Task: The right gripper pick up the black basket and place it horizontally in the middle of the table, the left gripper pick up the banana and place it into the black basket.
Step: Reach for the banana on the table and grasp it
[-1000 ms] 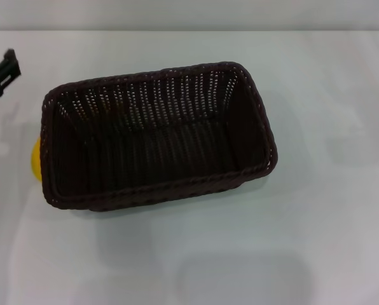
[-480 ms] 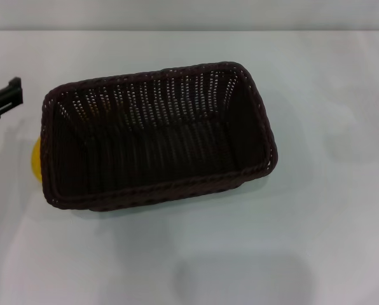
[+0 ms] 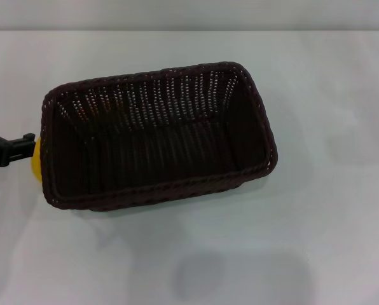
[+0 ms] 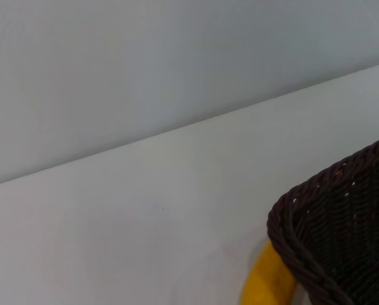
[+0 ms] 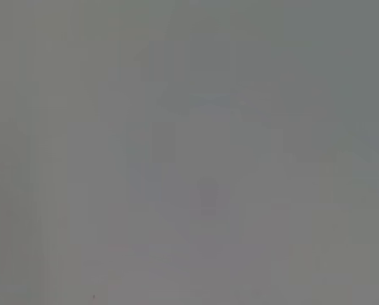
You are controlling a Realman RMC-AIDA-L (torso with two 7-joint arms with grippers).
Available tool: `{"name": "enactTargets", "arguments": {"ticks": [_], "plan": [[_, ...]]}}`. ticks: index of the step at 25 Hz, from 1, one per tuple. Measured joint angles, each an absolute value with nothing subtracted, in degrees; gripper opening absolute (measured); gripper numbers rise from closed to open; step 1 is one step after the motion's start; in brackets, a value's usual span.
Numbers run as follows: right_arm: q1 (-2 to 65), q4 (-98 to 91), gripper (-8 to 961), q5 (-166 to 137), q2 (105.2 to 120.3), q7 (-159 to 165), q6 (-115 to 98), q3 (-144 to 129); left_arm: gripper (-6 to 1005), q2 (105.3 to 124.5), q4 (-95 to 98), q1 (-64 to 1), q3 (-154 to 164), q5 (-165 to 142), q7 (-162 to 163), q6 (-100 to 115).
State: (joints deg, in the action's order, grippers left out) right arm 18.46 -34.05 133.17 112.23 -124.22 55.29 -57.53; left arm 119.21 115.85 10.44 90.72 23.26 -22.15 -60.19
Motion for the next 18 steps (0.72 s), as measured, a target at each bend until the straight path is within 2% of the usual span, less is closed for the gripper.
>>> {"name": "enactTargets", "arguments": {"ticks": [18], "plan": [[18.5, -34.3, 858, 133.2, 111.55, -123.4, 55.9, -57.3, 872, 119.11, 115.9, 6.2, 89.9, 19.8, -19.7, -61.1]]}}
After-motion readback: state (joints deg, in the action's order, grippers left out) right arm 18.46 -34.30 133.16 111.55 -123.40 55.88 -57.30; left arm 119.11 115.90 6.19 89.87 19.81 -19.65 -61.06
